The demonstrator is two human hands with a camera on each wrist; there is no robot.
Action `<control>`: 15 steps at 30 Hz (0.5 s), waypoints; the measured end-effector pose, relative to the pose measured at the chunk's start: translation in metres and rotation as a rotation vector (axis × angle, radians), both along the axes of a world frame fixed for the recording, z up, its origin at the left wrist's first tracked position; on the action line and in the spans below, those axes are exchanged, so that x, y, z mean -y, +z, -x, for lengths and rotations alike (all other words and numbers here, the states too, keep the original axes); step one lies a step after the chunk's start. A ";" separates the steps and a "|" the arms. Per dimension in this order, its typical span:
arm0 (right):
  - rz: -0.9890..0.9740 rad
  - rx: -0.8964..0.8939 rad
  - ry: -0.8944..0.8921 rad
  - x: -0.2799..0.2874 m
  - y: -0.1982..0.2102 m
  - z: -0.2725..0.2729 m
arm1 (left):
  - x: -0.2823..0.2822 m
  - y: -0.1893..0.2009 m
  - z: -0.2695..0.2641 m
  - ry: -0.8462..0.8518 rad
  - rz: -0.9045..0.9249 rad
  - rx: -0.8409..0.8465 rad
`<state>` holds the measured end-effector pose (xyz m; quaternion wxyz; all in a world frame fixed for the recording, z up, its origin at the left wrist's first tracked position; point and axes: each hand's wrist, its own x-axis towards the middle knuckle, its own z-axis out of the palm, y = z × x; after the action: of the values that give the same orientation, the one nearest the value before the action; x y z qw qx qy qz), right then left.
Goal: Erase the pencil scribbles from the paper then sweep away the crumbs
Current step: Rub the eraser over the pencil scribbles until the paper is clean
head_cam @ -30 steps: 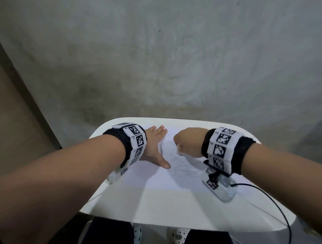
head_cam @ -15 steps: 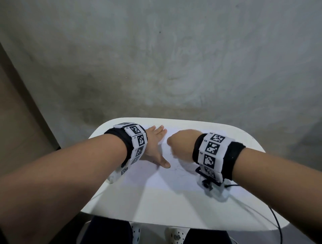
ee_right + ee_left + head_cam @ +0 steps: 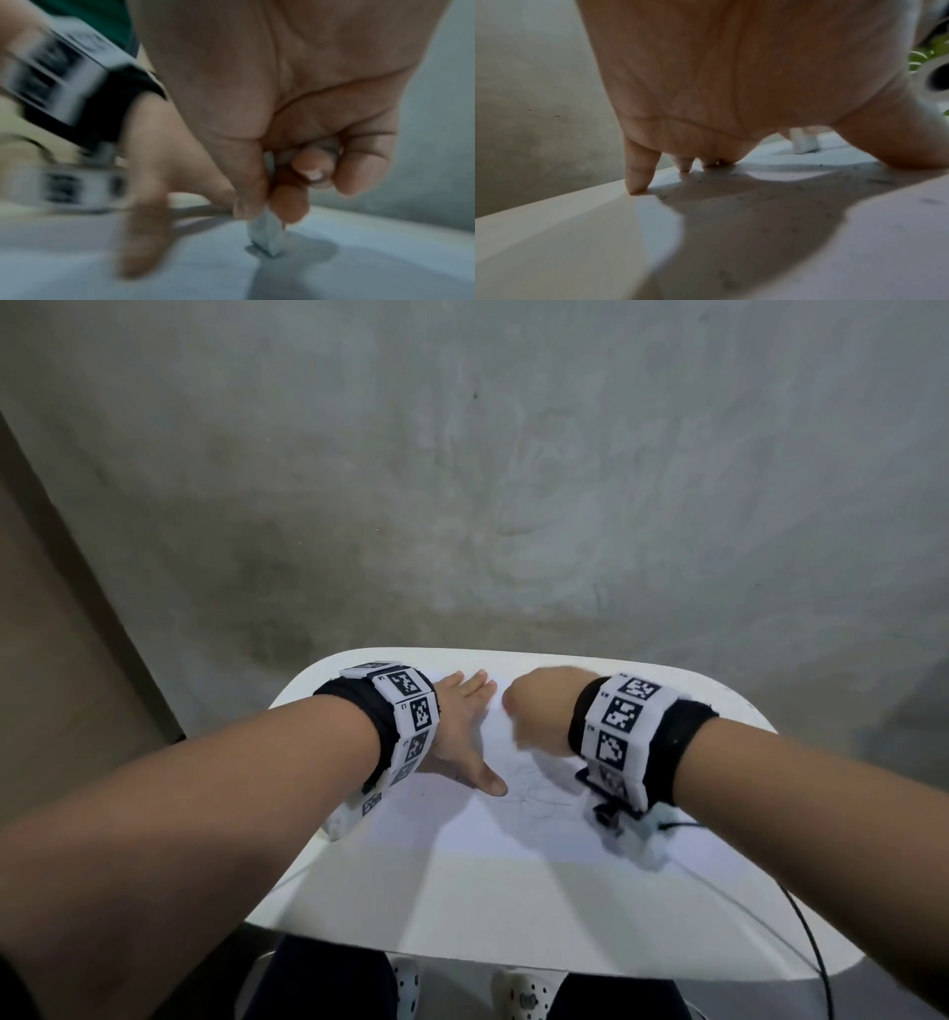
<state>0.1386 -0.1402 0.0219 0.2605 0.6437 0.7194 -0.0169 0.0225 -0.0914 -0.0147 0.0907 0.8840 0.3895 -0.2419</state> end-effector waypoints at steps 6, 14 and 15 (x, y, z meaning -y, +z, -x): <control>-0.055 -0.032 -0.060 -0.007 -0.002 -0.007 | 0.001 0.000 0.001 -0.007 -0.009 0.005; -0.060 -0.036 -0.107 -0.001 0.002 -0.024 | 0.000 0.000 0.003 0.005 -0.002 0.009; -0.060 -0.049 -0.134 -0.001 0.002 -0.028 | 0.000 -0.001 0.005 0.002 -0.004 0.010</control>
<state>0.1661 -0.1389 0.0241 0.2218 0.6974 0.6809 -0.0283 0.0177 -0.0911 -0.0153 0.0908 0.8849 0.3907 -0.2367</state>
